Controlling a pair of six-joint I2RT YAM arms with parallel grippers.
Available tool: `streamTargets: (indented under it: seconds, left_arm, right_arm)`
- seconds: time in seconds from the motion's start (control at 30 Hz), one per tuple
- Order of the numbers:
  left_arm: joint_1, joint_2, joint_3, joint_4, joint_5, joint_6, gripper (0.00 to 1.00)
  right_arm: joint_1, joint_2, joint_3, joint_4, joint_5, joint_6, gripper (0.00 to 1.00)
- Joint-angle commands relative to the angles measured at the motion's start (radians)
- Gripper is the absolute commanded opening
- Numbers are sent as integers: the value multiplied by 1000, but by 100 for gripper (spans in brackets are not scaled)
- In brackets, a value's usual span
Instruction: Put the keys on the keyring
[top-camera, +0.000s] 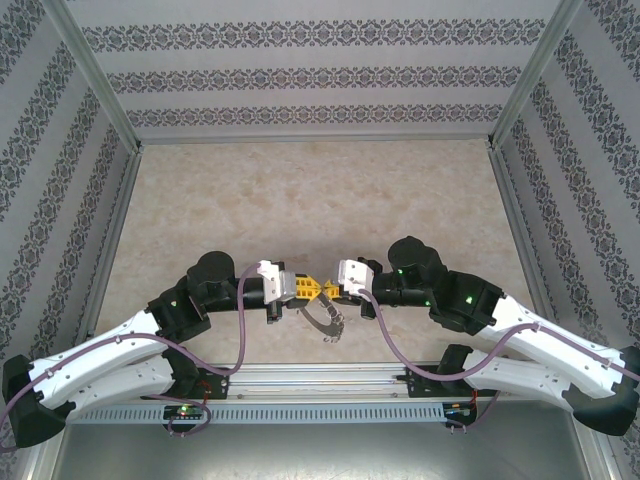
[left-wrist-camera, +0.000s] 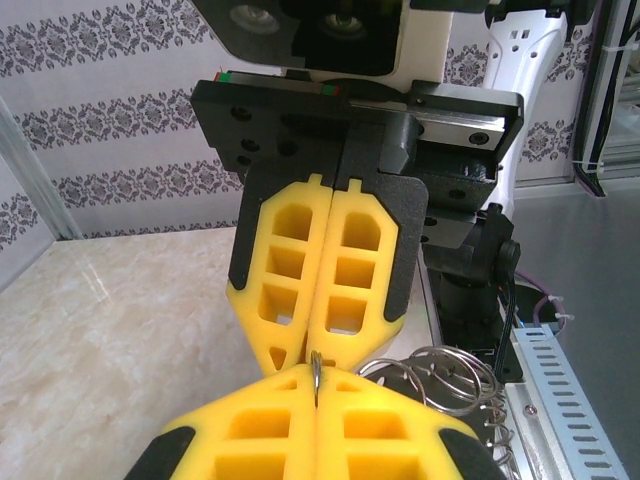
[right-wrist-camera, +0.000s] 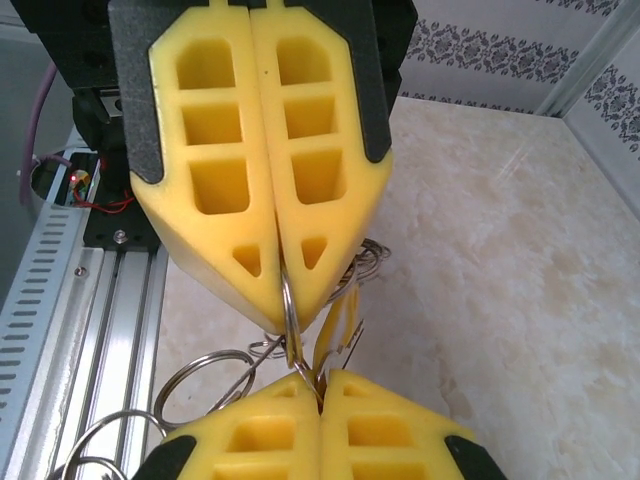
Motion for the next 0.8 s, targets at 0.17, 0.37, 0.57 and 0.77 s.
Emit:
streamTargets:
  seconds: [0.17,0.37,0.57,0.77]
  left_arm:
    - [9,-15,-4,122,57,-22,0]
    - [12,-17,-6,126,48,-21,0]
    - [15,-10,-3,100,35,-18,0]
    - [15,8,-2,109,44,-23,0]
  right_arm:
    - [-15,43,-10,18,-14,14,4]
    - [-14,17,-22,31,-10,5,18]
    - [-11,-103,-91,99,19,12,31]
    - [-8,-128,-117,155,9,4,27]
